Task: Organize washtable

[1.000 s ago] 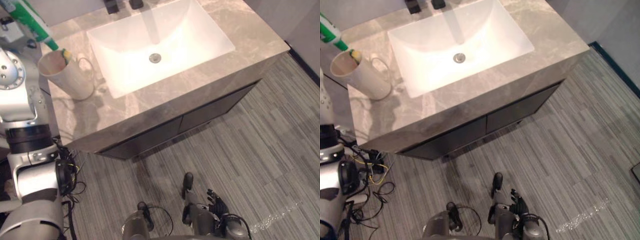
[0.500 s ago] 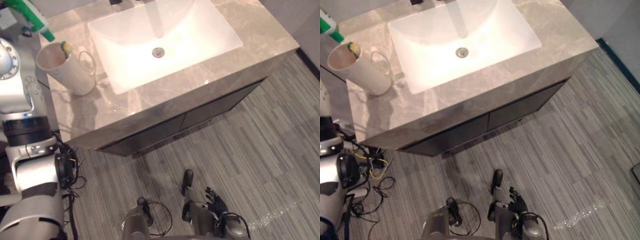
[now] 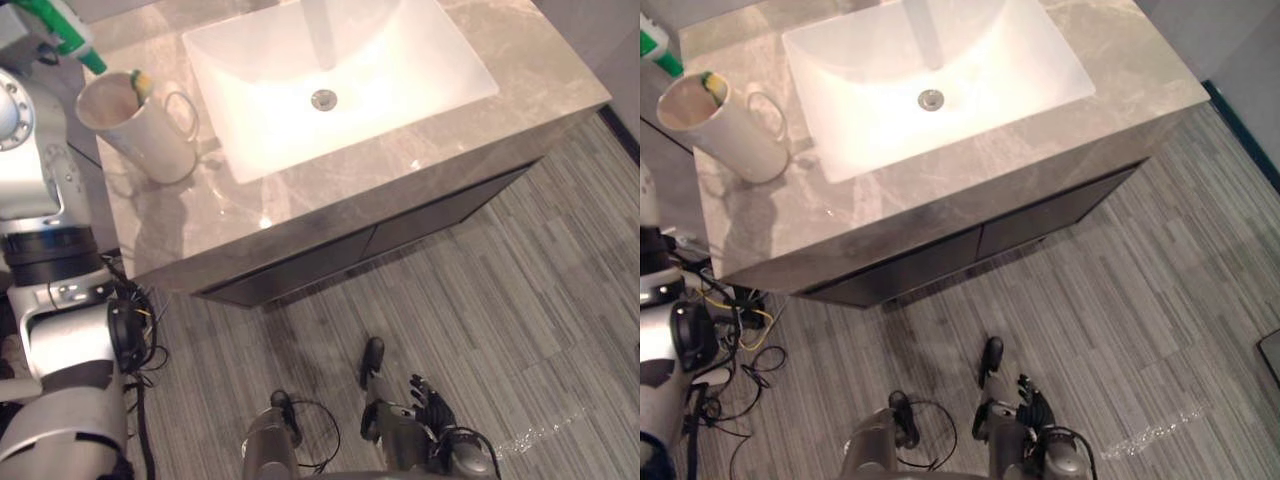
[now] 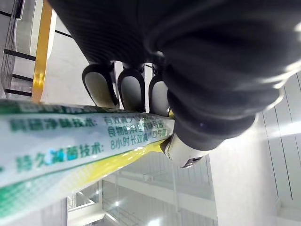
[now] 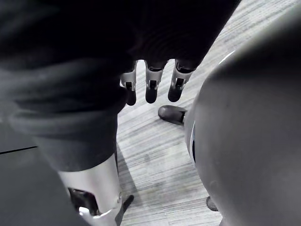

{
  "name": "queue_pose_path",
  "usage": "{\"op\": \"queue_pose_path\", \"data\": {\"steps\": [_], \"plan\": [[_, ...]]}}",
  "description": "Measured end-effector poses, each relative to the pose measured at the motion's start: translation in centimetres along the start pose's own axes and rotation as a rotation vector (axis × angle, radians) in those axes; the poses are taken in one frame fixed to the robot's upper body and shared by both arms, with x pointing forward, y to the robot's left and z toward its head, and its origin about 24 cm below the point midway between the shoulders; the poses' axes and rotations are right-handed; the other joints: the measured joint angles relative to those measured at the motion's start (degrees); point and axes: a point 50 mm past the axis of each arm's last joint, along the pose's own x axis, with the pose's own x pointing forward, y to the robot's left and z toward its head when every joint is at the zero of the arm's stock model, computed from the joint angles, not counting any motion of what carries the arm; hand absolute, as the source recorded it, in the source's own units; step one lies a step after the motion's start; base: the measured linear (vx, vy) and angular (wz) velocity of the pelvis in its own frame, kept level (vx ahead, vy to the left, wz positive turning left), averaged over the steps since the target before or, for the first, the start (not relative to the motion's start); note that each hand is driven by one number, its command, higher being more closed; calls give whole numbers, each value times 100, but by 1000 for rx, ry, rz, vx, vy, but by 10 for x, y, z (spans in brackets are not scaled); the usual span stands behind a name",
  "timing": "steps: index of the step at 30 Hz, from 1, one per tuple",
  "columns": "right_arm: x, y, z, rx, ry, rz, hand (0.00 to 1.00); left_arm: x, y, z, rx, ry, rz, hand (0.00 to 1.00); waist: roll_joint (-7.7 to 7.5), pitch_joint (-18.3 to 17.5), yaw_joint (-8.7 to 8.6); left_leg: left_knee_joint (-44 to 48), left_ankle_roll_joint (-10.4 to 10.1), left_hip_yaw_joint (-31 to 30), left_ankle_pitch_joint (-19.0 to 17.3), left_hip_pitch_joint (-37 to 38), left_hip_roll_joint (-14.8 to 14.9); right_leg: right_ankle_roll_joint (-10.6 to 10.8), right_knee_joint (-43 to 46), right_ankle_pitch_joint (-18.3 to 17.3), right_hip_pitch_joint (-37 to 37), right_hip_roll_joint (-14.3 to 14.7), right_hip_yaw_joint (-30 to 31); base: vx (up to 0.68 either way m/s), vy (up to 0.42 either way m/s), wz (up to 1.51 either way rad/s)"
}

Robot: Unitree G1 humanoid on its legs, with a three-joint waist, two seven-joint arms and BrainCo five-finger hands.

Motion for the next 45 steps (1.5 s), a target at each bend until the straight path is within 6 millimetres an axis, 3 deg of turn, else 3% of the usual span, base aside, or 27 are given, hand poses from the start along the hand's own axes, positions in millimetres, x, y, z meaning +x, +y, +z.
{"op": "queue_pose_path", "data": {"steps": [11,25,45], "plan": [[0,0,0,-3,1,-1,0,-2,1,-2,3,7,-1,100,-1,0,-7,-9,1,0,1,10,-3,2,0,2,8,0,0,57,61,0],[0,0,0,-8,2,3,0,-22,7,-21,19,79,15,100,-29,14,-7,-15,4,2,3,20,-7,23,0,17,14,0,18,18,19,0],[2,6,3,-24,-13,28,0,-45,13,-20,-55,58,18,100,-84,118,1,-5,8,-2,7,-19,-14,90,0,37,-32,-8,36,0,0,0]]}}
